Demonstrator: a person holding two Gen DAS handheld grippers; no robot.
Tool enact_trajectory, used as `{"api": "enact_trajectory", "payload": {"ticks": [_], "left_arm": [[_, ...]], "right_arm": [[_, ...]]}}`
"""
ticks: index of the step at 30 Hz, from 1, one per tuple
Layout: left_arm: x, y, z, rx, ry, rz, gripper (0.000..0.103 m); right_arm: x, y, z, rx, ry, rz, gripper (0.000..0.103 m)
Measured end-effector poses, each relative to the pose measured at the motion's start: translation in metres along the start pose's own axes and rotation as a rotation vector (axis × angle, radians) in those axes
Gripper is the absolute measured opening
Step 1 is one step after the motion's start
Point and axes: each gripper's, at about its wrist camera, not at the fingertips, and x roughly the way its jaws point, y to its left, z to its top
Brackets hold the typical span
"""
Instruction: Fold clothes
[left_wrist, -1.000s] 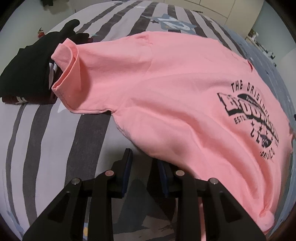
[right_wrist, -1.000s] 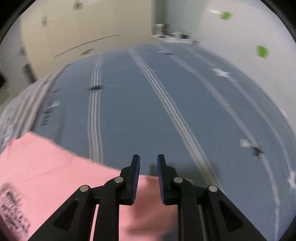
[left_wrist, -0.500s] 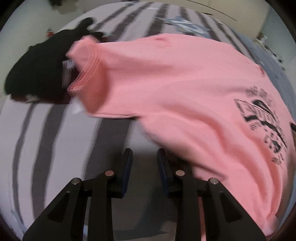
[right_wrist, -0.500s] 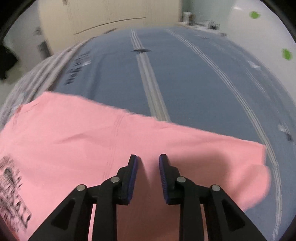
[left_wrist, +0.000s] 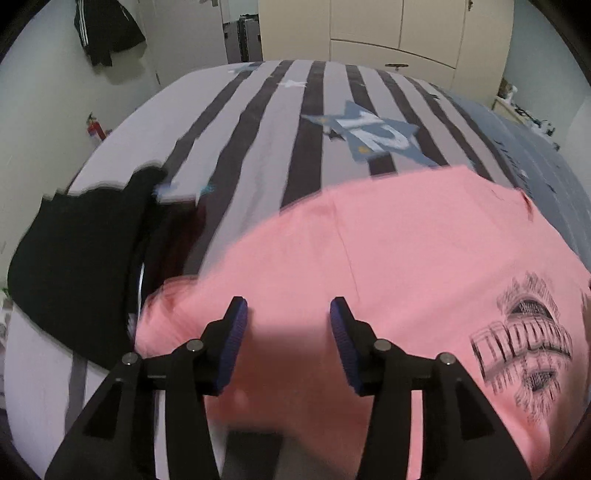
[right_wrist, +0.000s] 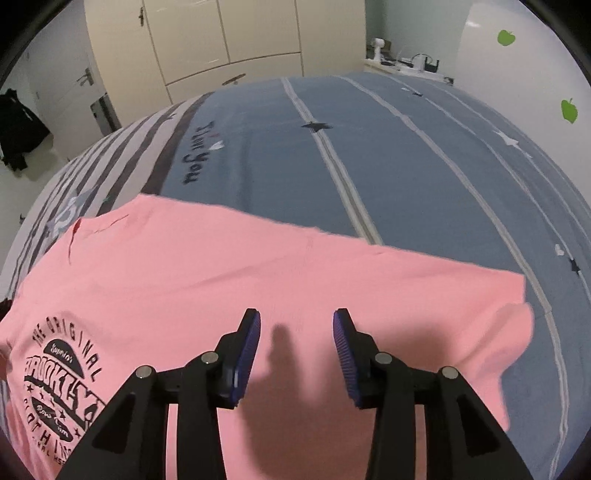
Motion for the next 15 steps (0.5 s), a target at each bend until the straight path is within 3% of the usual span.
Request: {"api": "enact_trajectory", "payload": {"ticks": [3, 7, 15], "left_arm": [[0.056, 0.011, 0.024, 0.019, 0.045, 0.045, 0.044], [0.079, 0.022, 0.014, 0.104, 0.105, 0.174, 0.044], [-0.003, 0.023, -0.061, 0.007, 0.084, -0.056, 0.044]], "right_arm": [[0.012, 0.007, -0.003, 0.009, 0.019, 0.016, 0.037], [0.017, 0.012, -0.022, -0.012, 0.051, 0.013, 0.037], [-0.024, -0.006, -0.059, -0.045, 0.044, 0.027, 0.038]]}}
